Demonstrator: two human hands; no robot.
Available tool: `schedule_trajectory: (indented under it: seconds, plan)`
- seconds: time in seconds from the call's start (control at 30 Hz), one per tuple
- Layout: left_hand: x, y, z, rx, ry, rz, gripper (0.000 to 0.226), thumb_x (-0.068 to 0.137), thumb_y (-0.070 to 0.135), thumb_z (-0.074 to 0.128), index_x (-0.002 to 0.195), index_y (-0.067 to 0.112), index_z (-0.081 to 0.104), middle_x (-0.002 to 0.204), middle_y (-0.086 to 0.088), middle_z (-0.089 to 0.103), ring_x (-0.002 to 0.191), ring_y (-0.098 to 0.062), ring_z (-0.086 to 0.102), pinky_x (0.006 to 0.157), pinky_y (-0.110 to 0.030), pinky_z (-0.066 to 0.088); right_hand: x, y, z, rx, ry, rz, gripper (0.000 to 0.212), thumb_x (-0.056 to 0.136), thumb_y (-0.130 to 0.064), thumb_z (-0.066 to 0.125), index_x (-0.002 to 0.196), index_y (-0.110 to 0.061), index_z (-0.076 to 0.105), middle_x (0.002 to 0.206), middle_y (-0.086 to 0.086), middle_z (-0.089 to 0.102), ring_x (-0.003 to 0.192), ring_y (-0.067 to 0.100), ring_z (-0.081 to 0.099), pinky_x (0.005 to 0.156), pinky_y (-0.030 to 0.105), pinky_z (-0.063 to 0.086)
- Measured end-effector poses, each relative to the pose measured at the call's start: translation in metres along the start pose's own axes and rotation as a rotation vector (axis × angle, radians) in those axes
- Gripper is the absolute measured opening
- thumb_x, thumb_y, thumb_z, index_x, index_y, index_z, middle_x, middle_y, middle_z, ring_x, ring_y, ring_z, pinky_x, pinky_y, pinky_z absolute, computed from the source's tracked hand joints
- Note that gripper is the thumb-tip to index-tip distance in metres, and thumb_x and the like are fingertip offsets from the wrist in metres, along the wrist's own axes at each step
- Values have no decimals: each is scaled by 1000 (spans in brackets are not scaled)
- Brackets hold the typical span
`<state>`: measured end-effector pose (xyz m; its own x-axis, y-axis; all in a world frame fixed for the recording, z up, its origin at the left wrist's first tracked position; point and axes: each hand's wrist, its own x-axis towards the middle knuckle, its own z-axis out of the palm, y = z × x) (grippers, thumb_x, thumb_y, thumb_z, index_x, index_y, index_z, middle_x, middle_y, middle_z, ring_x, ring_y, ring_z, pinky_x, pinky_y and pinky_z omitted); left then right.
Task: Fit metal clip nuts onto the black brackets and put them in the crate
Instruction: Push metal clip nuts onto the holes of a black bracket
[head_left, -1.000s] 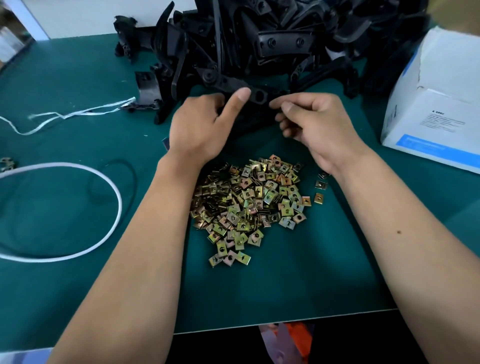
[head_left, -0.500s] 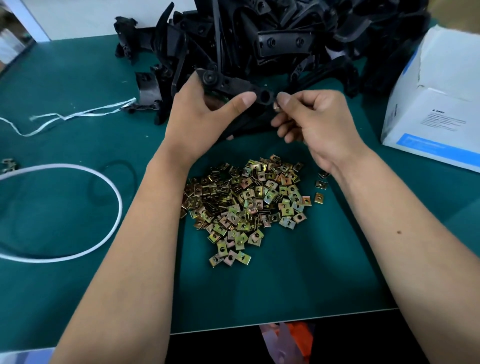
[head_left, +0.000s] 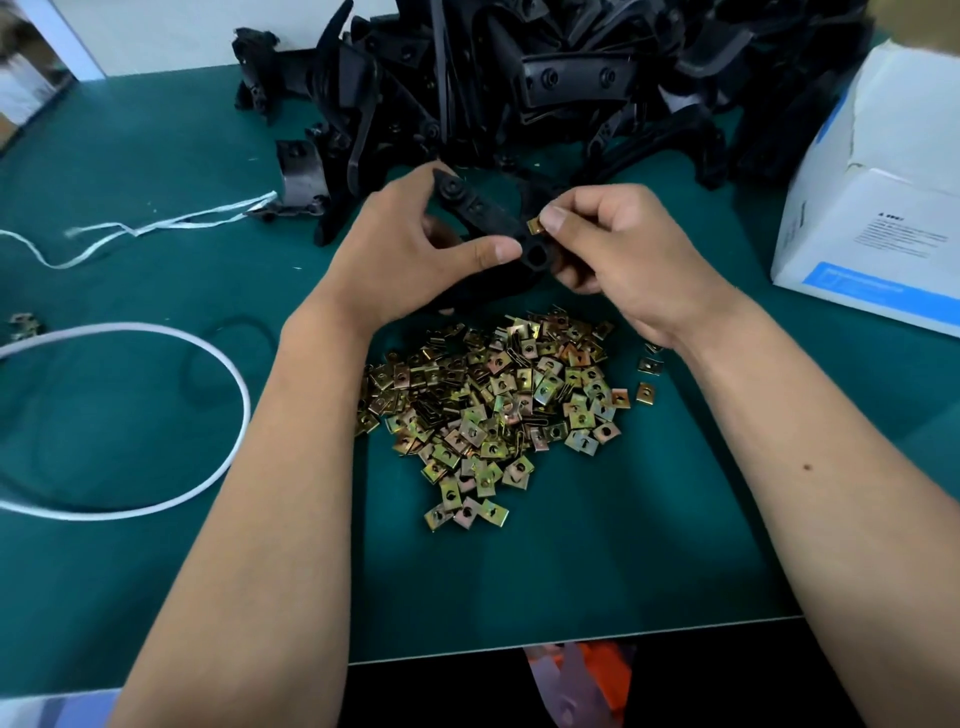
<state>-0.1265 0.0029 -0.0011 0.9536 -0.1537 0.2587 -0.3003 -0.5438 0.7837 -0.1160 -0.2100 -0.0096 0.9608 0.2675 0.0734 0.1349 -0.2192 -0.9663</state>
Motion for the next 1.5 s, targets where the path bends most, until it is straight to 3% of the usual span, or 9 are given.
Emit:
schedule_trajectory:
  seconds: [0.13,0.3,0.43,0.57,0.73,1.0,1.27,1.4,1.5]
  plan:
    - [0,0,-1,13,3,31,39,75,57,83,94,39,56,88,15,73,79,-9,73,71,-37,61,-2,-2,2,-14,-18,-50,21,106,-19,57,89,-16,70,70,0,58,58,11,52,51,17,40]
    - [-1,2,-1,19,-1,43,44,70,65,77,96,37,55,88,18,70,77,-1,70,69,-28,59,-2,-4,-1,-68,-62,-67,23,106,-16,55,86,-19,66,73,-2,58,62,10,52,54,17,41]
    - [0,1,1,51,-3,62,51,69,64,77,100,29,56,92,15,70,81,-10,71,69,-28,58,-2,-5,-6,-176,-77,-94,22,106,-16,56,87,-18,67,72,-3,58,61,7,53,56,16,43]
    - [2,2,2,99,-14,85,47,67,66,78,95,38,54,88,18,70,79,-4,69,63,-12,50,-2,-6,-13,-268,-127,-116,19,105,-17,57,90,-14,68,67,-5,58,61,4,53,59,13,43]
    - [3,0,3,118,-34,104,51,69,63,82,100,30,58,88,16,72,78,-5,70,65,-14,52,1,-4,-17,-316,-185,-111,19,105,-18,58,90,-14,69,65,-9,59,60,0,53,60,12,44]
    - [7,-5,8,207,3,98,57,68,73,75,100,30,54,62,24,60,56,5,55,52,-10,38,2,1,-13,-268,-125,-120,18,101,-18,64,84,-17,70,62,-6,57,58,5,52,57,15,43]
    - [8,-11,9,268,39,85,61,69,76,76,96,28,51,54,15,44,44,3,46,41,-15,29,2,0,-11,-296,-86,-178,17,98,-19,67,82,-18,73,60,-5,58,59,10,53,58,15,41]
    - [9,-14,9,263,87,26,50,70,74,77,89,35,51,59,14,52,49,3,49,44,-13,35,0,-1,-2,-314,-6,-180,17,101,-23,63,90,-23,76,61,-10,63,58,1,55,59,15,43]
    - [12,-22,3,283,250,-105,62,72,76,74,96,20,59,77,9,64,65,0,59,56,-23,49,0,-1,7,-281,99,-134,17,104,-25,58,103,-20,74,72,-3,71,59,5,61,59,18,48]
